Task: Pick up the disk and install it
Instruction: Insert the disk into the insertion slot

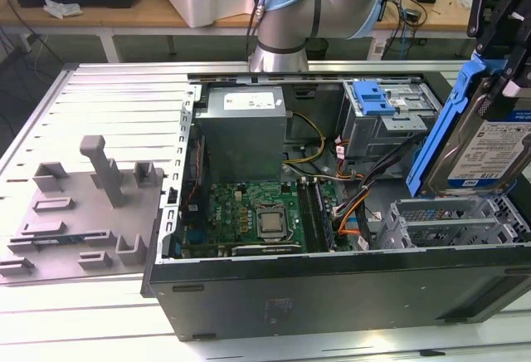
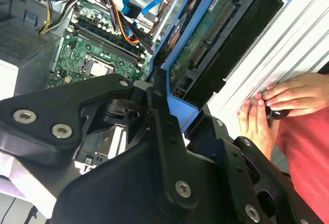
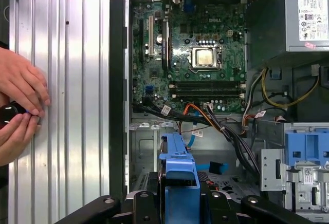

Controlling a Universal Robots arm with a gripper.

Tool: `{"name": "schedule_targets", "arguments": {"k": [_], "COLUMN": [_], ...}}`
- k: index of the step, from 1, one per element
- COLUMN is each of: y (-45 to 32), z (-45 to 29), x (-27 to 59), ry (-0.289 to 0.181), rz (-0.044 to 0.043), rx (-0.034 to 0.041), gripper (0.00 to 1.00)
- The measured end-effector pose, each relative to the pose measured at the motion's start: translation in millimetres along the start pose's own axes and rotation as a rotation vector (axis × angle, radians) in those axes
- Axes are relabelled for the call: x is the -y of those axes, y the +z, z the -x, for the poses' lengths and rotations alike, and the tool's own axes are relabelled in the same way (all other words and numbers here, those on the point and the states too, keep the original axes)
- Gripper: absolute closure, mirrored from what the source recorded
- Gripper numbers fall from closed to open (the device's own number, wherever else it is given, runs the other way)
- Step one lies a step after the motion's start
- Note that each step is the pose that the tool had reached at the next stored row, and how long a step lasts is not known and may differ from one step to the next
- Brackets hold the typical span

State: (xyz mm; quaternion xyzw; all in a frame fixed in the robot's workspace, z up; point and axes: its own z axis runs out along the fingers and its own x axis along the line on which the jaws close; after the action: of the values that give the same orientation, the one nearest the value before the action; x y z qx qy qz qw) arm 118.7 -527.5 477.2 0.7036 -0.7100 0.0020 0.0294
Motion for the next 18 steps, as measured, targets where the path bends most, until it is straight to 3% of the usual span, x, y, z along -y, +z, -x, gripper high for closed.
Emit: {"name": "schedule_targets", "arguments": {"k": [18], "y": [10.4], "z": [0.4], "x": [-0.8], "ry": [-0.001], "rz": [-0.0003], "rx": [0.0], "gripper": [0.64]}}
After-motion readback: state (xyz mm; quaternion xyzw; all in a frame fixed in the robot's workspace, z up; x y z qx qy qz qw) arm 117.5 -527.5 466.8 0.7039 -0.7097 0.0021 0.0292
